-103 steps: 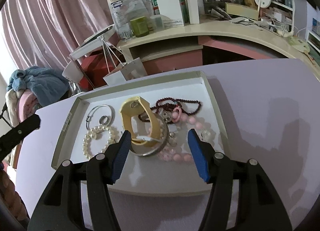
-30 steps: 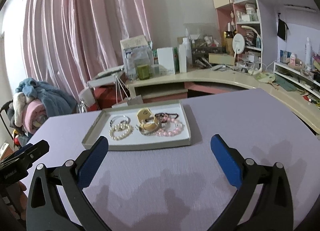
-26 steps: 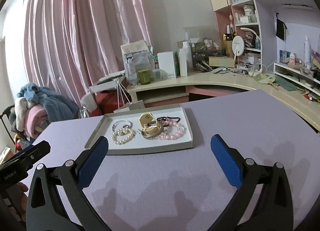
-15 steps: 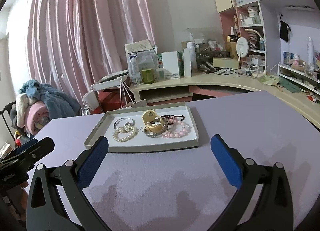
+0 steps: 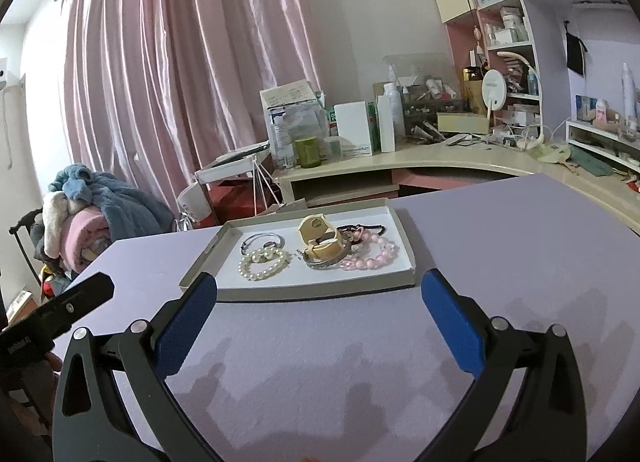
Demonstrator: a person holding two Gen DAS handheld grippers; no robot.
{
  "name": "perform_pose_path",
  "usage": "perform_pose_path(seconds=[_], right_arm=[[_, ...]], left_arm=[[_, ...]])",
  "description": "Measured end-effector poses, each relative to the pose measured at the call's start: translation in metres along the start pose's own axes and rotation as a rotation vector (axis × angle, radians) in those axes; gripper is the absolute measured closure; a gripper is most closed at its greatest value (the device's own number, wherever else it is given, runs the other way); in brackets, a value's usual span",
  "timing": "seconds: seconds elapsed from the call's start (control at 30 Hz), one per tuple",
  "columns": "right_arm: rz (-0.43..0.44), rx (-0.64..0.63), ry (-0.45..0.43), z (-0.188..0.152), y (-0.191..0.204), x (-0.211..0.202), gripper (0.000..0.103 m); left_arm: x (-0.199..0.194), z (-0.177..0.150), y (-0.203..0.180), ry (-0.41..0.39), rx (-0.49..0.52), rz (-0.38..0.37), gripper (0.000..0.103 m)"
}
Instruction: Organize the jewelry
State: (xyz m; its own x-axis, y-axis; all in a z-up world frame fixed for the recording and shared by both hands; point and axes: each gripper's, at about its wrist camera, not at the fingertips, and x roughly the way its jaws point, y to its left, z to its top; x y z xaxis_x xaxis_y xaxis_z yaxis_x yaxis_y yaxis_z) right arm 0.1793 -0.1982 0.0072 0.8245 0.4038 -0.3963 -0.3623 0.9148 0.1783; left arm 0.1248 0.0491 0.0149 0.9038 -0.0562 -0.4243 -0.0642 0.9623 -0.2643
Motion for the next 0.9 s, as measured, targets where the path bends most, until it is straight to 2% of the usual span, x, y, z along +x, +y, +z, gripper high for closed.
perform_pose_path(seconds=[0.67, 0.9], right_arm=[[-0.011, 0.009, 0.031, 0.003, -0.001, 0.021, 0.001], [-0.032, 0.013, -0.009, 0.005, -0.007, 0.017, 0.001]], left_arm=[[0.024, 0.002, 0.002, 0.001, 0.014, 0.003, 0.002], [0.024, 0.002, -0.001, -0.031, 0.046, 0.024, 0.002]])
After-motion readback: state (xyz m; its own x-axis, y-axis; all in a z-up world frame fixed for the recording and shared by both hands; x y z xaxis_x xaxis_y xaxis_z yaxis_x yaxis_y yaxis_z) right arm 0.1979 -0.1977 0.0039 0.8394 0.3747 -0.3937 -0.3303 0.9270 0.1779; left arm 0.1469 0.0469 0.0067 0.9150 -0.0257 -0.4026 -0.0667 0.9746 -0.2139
